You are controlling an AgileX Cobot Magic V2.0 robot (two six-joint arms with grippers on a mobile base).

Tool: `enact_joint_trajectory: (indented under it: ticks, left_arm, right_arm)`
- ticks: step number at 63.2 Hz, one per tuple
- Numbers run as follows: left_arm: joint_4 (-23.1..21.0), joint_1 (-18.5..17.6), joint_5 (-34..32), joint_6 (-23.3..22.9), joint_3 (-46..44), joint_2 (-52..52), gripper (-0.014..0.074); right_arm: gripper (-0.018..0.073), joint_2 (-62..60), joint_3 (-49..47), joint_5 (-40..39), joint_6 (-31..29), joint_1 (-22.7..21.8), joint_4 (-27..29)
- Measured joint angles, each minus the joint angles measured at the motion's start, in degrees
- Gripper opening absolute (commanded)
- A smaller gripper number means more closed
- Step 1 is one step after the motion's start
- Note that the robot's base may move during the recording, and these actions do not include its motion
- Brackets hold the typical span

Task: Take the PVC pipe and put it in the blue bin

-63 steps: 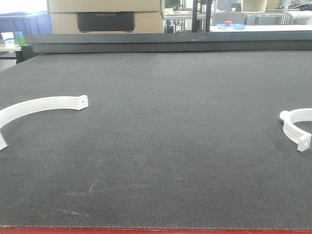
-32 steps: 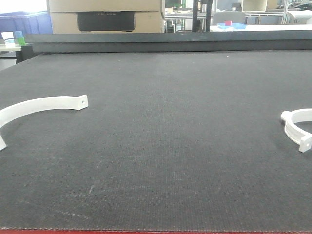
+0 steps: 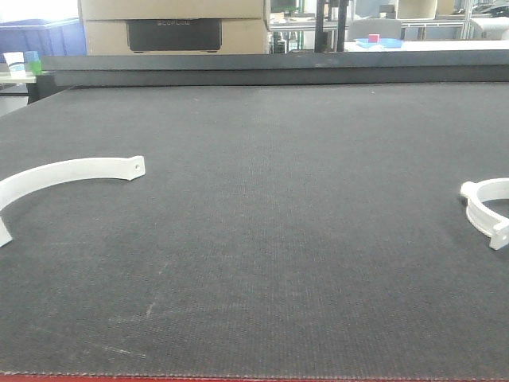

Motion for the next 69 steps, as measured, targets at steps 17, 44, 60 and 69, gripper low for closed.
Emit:
enact_joint_trajectory:
  ticks: [17, 44, 60, 69]
  left_arm:
    - [-1.3, 0.0, 16.7, 0.0, -14.4, 13.3, -0.0111]
    - [-9.5, 0.0, 23.5, 0.0, -12.2, 30.8, -0.0111]
    - [-9.5, 0.0, 23.2, 0.0, -8.8, 36.7, -0.0111]
    - [-9.5, 0.0, 23.1, 0.0, -7.4, 40.3, -0.0111]
  right_arm:
    - [-0.0168, 16.3, -13.5, 17.3, 0.0, 0.0, 0.0]
    - [-0.0168, 38.6, -13.6, 19.8, 0.0, 0.0, 0.0]
    - [-0.0168, 48.0, -13.6, 21.3, 0.0, 0.0, 3.1]
    - [-0.0168, 51.9, -13.7, 21.6, 0.1, 0.0, 4.5]
